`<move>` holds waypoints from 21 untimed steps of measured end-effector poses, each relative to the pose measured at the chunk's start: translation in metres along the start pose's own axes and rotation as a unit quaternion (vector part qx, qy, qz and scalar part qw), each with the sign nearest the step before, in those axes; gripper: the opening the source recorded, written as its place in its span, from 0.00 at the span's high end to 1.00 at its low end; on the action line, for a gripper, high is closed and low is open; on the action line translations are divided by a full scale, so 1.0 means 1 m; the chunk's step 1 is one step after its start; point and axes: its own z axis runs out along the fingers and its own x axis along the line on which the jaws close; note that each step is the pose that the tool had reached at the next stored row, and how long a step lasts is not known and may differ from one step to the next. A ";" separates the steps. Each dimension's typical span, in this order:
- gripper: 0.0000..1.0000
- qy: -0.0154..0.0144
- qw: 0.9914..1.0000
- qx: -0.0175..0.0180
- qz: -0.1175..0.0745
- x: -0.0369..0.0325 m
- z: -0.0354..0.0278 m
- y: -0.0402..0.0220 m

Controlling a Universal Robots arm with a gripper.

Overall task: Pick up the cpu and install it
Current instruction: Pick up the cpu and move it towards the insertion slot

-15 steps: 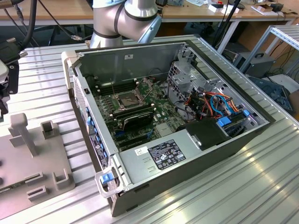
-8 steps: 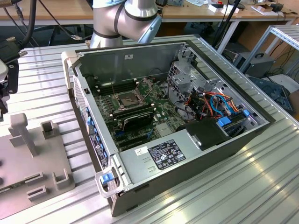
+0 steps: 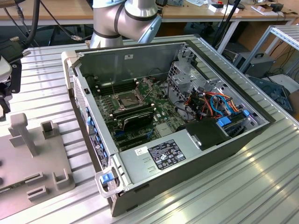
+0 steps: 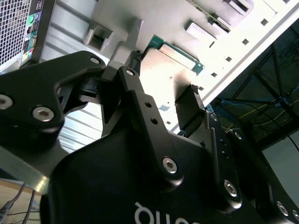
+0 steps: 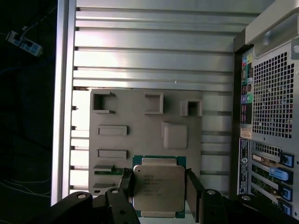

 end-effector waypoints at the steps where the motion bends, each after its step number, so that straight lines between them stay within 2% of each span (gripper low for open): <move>1: 0.45 0.000 1.000 0.000 0.000 -0.0004 0.0000 0.0000; 21: 0.45 0.000 1.000 0.000 0.000 -0.0083 -0.0001 -0.0003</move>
